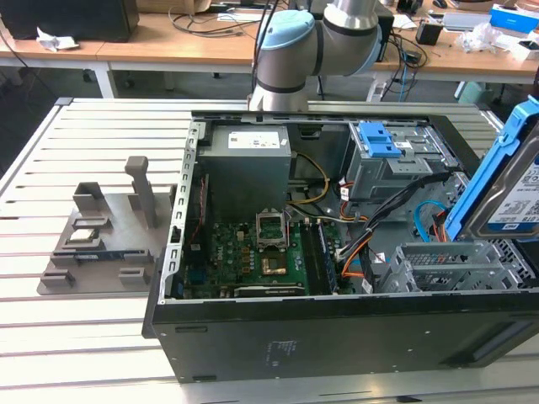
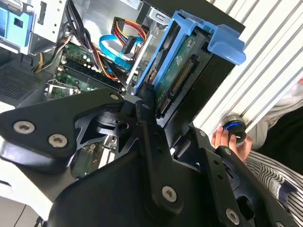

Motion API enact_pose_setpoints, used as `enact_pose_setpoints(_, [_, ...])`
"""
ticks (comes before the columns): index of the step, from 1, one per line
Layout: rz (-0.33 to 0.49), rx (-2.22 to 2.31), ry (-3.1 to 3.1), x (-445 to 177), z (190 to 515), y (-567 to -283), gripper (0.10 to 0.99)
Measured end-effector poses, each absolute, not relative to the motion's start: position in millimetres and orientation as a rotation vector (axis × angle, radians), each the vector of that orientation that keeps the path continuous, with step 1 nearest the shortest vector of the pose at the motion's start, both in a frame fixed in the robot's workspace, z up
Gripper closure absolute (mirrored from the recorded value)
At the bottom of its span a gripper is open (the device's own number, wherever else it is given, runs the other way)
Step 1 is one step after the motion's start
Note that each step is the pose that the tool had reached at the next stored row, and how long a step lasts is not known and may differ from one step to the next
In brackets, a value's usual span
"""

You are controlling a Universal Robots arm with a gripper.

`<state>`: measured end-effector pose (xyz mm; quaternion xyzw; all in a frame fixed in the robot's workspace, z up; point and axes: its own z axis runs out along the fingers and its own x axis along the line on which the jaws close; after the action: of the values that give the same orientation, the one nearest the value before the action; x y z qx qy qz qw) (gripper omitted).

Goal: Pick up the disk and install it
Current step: 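Pick up the disk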

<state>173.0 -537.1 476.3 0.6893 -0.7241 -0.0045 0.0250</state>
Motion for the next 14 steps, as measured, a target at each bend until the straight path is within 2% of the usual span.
enact_pose_setpoints(14, [-0.013,2.132,-2.239,147,454,-537,0.725])
